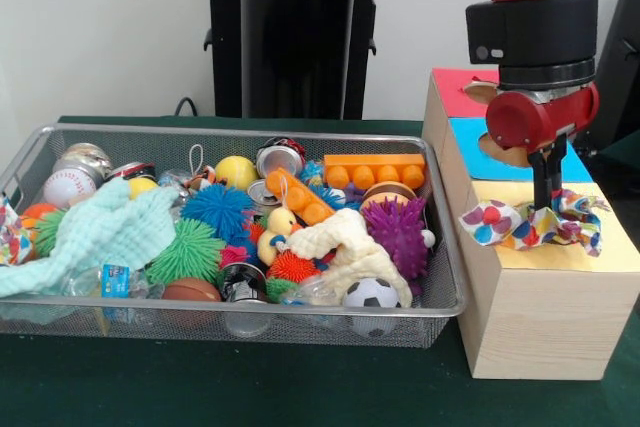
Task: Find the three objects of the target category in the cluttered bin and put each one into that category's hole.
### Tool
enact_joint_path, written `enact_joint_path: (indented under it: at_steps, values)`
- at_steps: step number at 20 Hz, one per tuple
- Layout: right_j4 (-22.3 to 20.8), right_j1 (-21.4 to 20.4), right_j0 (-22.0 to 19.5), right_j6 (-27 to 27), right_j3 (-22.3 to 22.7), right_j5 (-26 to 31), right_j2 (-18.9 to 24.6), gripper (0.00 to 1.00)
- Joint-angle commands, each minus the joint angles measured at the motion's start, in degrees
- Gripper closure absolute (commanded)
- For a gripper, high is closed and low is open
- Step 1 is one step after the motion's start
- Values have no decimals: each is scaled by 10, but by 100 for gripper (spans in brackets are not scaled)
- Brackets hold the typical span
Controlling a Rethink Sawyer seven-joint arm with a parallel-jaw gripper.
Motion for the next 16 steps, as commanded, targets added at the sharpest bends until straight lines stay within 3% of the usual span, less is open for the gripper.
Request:
enact_joint_path:
  at_steps: [1,16]
  values:
    - [-20,38,-1,38,-29,79,-53,100]
    - [-1,81,18,25,-68,195,-74,100]
